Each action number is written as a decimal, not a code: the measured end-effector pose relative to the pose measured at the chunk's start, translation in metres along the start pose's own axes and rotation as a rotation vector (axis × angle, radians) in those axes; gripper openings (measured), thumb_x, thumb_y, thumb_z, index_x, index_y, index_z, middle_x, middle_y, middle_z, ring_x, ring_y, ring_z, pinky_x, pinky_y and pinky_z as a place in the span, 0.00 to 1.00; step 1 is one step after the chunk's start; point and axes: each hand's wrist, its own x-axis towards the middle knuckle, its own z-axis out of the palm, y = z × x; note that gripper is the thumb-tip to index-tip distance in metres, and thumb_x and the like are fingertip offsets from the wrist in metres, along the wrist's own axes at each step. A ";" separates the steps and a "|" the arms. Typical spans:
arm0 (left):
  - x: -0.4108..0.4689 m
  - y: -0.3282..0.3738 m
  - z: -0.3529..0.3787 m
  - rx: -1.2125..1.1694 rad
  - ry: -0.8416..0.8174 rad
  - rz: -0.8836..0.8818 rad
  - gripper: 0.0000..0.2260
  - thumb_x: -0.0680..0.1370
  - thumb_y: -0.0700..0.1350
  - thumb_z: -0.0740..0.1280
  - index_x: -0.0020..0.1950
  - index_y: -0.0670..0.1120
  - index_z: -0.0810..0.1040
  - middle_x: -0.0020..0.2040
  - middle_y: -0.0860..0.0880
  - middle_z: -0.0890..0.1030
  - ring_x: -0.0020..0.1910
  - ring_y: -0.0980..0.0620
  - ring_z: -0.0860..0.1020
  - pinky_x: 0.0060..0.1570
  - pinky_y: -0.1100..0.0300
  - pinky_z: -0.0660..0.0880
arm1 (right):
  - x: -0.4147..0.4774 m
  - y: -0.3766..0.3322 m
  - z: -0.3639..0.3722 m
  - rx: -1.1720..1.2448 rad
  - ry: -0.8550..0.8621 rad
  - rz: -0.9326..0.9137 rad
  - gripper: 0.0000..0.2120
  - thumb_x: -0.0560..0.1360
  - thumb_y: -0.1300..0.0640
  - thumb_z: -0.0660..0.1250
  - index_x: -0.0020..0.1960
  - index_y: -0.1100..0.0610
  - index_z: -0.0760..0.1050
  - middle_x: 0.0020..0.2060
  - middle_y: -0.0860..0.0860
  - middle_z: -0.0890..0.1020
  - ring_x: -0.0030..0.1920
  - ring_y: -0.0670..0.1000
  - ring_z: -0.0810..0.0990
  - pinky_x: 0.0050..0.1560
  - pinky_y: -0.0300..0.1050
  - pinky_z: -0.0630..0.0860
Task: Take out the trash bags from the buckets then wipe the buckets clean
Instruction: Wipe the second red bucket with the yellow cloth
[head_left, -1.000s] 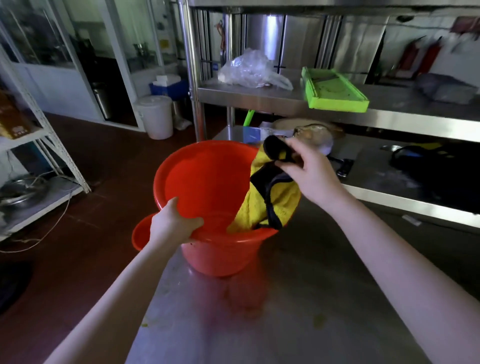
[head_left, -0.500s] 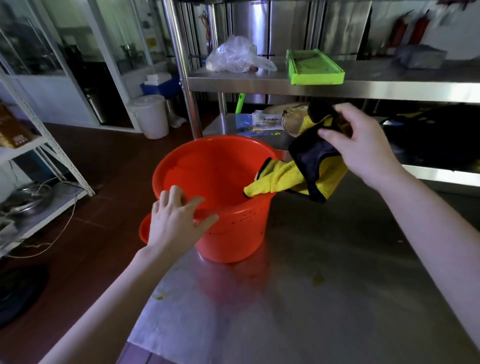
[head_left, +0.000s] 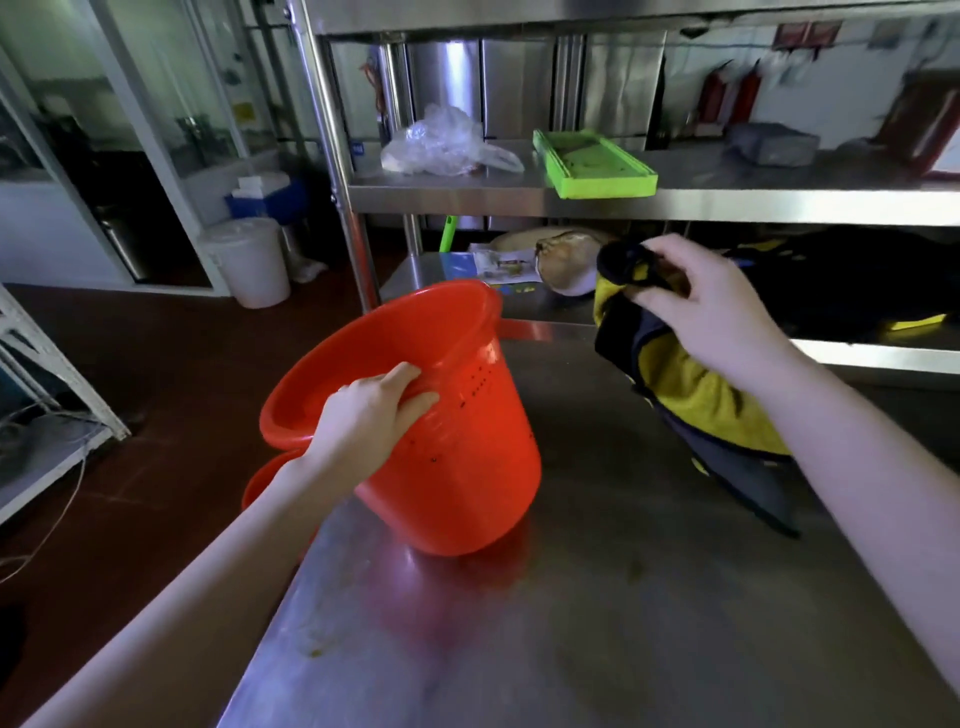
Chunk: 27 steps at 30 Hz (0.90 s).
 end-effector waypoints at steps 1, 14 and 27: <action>0.001 -0.004 -0.003 -0.052 0.022 -0.025 0.15 0.79 0.59 0.63 0.56 0.50 0.75 0.40 0.53 0.80 0.39 0.47 0.80 0.41 0.53 0.77 | 0.004 -0.003 0.008 0.024 0.032 0.014 0.13 0.75 0.59 0.69 0.59 0.51 0.75 0.51 0.48 0.80 0.53 0.51 0.77 0.55 0.47 0.72; -0.022 -0.067 0.011 -0.569 0.137 -0.549 0.13 0.83 0.49 0.58 0.47 0.43 0.77 0.38 0.46 0.78 0.33 0.54 0.73 0.29 0.64 0.68 | -0.004 -0.078 0.188 0.128 -0.467 -0.037 0.19 0.81 0.45 0.59 0.69 0.47 0.73 0.53 0.33 0.79 0.58 0.33 0.75 0.57 0.26 0.66; -0.004 -0.061 0.011 -0.658 0.056 -0.345 0.19 0.79 0.63 0.47 0.69 0.79 0.53 0.43 0.60 0.82 0.39 0.61 0.81 0.40 0.61 0.78 | -0.025 -0.058 0.270 -0.413 -0.305 -0.133 0.25 0.80 0.40 0.42 0.75 0.43 0.58 0.74 0.44 0.63 0.76 0.48 0.55 0.74 0.62 0.54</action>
